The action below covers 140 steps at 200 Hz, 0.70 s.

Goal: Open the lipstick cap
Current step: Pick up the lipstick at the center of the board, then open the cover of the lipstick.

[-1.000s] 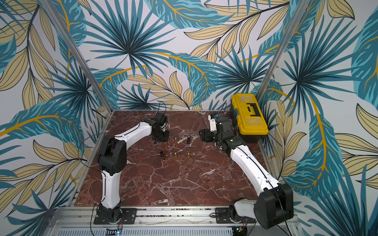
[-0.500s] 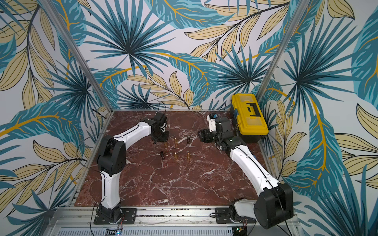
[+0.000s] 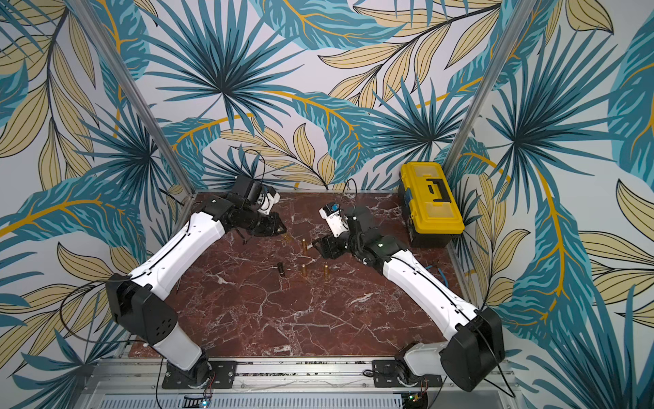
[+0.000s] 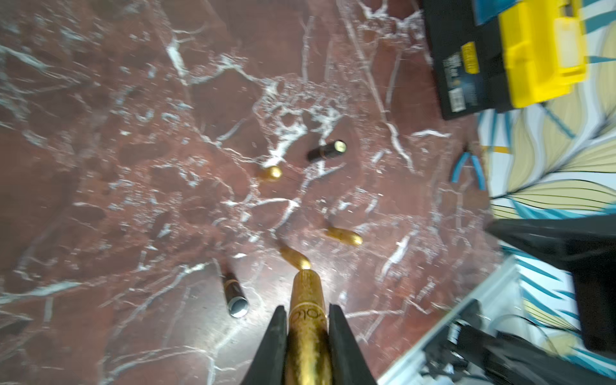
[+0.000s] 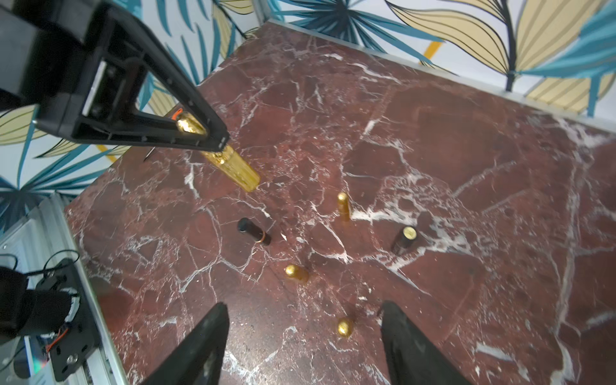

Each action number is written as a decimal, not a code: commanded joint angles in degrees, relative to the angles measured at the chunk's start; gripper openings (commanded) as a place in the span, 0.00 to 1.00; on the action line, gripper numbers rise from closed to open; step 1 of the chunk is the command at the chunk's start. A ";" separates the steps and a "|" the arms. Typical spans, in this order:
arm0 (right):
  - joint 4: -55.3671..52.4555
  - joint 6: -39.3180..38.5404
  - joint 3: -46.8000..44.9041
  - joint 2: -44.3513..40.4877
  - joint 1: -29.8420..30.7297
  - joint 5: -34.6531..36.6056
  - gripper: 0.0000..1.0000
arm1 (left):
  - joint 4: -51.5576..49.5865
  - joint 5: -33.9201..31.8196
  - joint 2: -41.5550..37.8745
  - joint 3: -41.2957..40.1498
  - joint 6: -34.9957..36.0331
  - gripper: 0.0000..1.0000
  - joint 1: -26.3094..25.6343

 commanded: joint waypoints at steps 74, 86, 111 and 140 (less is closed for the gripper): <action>-4.91 -8.88 8.44 6.71 5.60 -5.50 0.72 | -1.64 13.91 -6.41 -3.67 -4.76 0.04 0.12; -5.83 -9.44 9.16 7.65 6.15 -6.08 0.72 | -1.65 14.21 -6.47 -3.65 -4.85 0.04 0.15; -5.95 -9.88 9.45 8.00 6.90 -6.43 0.71 | -1.82 14.26 -6.20 -4.18 -4.54 0.04 0.22; -7.22 -10.66 10.14 9.11 7.07 -5.85 0.67 | -1.75 14.74 -5.98 -3.76 -4.41 0.04 0.21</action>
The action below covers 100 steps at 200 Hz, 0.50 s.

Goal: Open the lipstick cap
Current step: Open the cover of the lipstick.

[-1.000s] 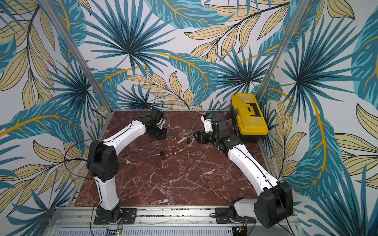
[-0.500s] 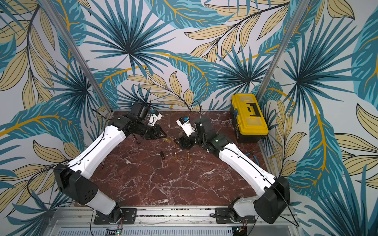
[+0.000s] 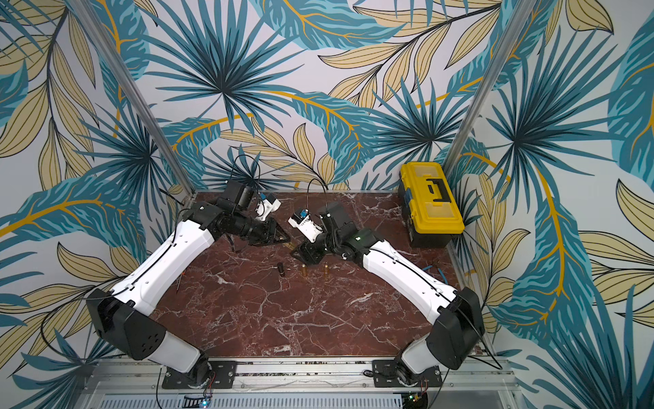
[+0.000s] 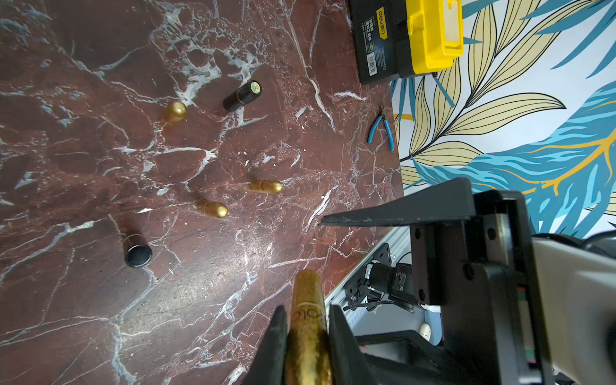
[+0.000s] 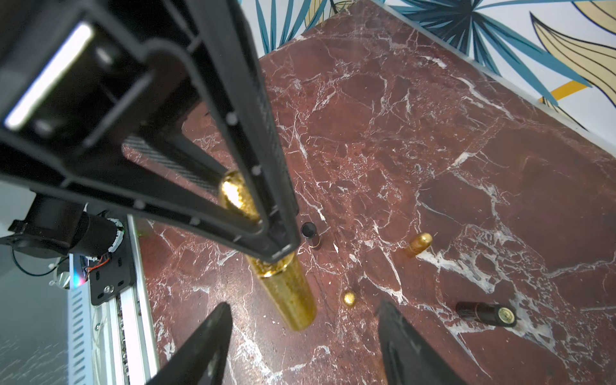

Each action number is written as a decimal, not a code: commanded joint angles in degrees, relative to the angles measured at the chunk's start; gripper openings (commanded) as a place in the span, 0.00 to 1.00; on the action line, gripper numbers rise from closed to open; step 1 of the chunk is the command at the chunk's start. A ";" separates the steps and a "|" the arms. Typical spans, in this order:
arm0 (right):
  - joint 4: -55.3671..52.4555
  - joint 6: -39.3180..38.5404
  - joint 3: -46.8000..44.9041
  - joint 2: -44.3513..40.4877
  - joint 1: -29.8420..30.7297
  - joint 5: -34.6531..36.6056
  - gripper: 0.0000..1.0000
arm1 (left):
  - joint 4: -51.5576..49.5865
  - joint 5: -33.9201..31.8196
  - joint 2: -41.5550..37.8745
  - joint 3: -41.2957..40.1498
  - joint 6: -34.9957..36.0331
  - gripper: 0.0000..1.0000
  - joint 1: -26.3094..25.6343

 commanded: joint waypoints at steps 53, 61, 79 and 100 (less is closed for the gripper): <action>-1.81 -2.10 3.17 2.82 0.72 -0.87 0.54 | -0.54 3.07 -0.75 -0.23 0.03 0.00 0.21; -2.27 -2.34 3.62 3.31 0.92 -0.78 0.52 | -0.53 3.01 -0.78 -0.23 -0.01 0.00 0.23; -2.28 -2.60 4.02 3.88 1.11 -0.60 0.50 | -0.53 3.14 -0.64 -0.14 -0.11 0.00 0.21; -2.24 -2.64 4.13 4.24 1.40 -0.25 0.45 | -0.53 3.28 -0.47 -0.23 0.02 0.00 0.22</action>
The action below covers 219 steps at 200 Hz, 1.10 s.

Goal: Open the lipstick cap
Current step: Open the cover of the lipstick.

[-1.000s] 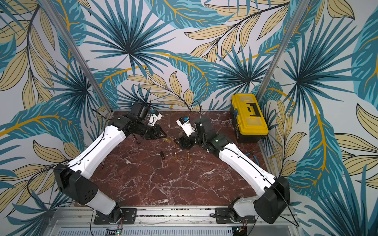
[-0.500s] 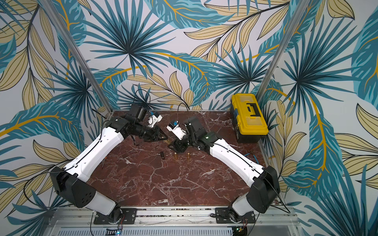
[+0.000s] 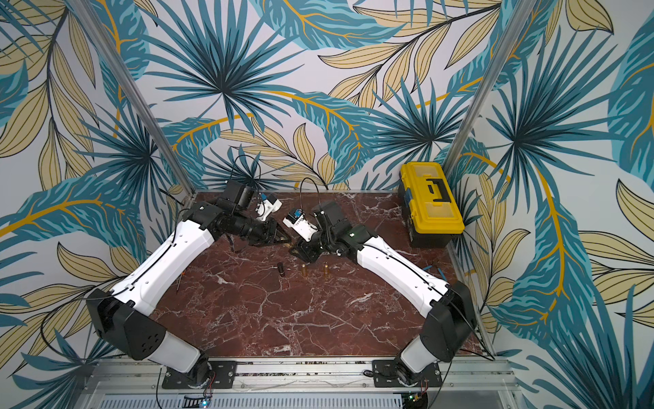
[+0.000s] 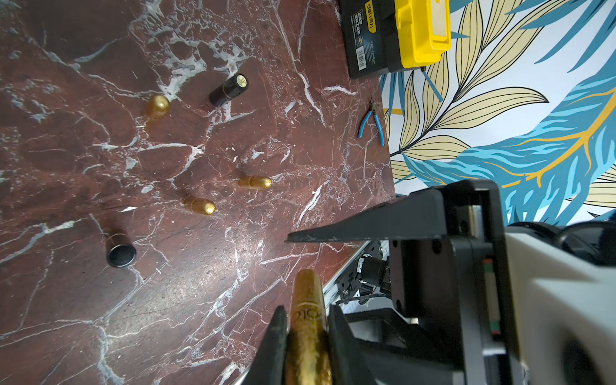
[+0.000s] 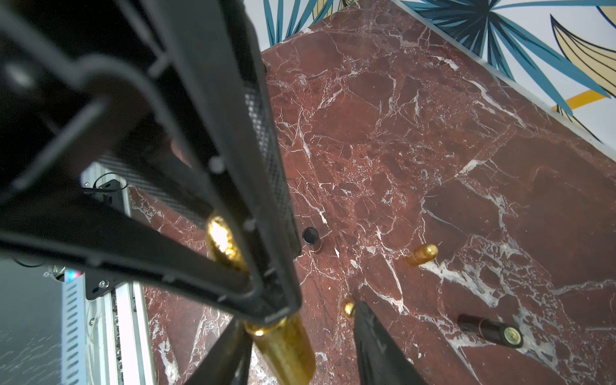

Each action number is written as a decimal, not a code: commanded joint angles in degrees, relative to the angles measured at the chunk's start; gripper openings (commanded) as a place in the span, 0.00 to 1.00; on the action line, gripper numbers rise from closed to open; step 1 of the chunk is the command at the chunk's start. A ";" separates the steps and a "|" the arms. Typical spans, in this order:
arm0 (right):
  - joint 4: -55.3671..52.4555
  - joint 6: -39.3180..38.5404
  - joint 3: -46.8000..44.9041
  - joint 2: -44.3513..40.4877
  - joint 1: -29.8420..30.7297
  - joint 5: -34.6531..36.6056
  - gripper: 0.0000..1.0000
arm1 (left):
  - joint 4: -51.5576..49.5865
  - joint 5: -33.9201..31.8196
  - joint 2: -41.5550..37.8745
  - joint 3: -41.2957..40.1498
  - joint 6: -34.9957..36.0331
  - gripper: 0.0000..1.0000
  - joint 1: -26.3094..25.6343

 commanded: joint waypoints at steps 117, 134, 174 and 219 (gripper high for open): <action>-2.43 -0.43 0.88 1.28 0.79 1.45 0.03 | -0.53 0.34 0.04 0.82 -0.08 0.00 0.38; -2.18 -0.17 0.65 1.10 0.85 2.13 0.03 | -0.46 0.19 0.18 0.82 -0.17 0.00 0.53; -1.93 0.29 -0.14 0.36 0.90 3.48 0.00 | -0.42 -1.17 0.31 1.00 -0.43 0.00 1.33; -1.00 0.98 -2.77 -1.17 0.92 5.08 0.00 | -0.41 -1.00 0.40 2.54 -0.48 0.00 4.47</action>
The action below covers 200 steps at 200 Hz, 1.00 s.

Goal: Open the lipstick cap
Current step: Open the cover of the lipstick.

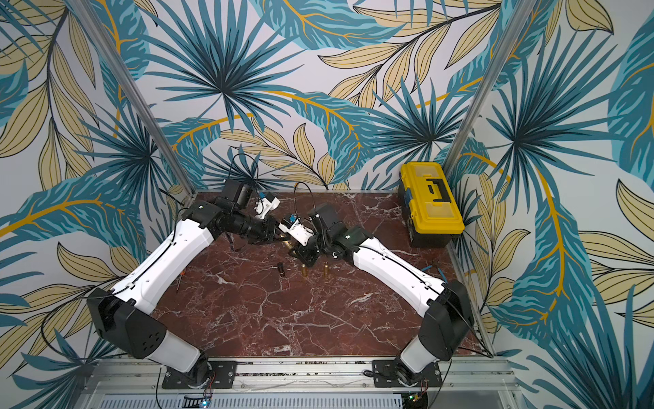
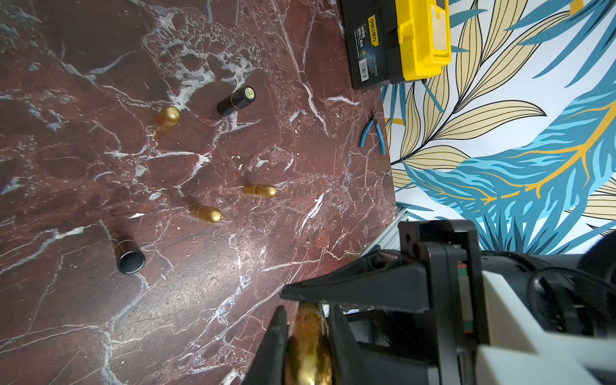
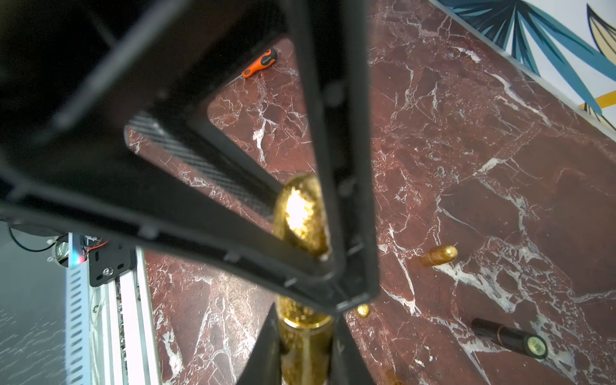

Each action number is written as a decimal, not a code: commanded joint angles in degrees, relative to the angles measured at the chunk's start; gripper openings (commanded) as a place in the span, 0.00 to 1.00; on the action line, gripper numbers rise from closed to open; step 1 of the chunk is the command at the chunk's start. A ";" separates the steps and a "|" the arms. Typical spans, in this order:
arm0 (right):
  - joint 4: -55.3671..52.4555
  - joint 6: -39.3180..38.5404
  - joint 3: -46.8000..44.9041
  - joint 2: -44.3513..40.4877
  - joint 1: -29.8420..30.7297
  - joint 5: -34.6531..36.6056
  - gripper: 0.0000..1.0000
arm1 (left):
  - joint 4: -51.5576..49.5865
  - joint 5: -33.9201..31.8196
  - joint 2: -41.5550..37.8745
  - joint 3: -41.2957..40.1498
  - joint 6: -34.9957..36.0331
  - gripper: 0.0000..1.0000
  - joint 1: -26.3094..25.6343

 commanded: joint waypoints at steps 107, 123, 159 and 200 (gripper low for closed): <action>-1.54 0.91 -4.16 -2.00 -0.63 8.07 0.00 | -3.13 1.14 -0.26 5.87 3.18 0.00 7.16; -2.49 0.72 -3.74 -1.73 -0.65 8.95 0.00 | -3.31 0.77 -0.01 5.98 3.67 0.00 7.19; -4.39 -0.24 -2.95 -0.86 -0.51 10.94 0.00 | -5.26 -0.86 1.10 8.47 5.62 0.00 7.42; -4.89 -0.18 -2.77 -0.39 -0.47 11.70 0.00 | -6.14 -2.39 1.56 11.19 6.32 0.00 8.97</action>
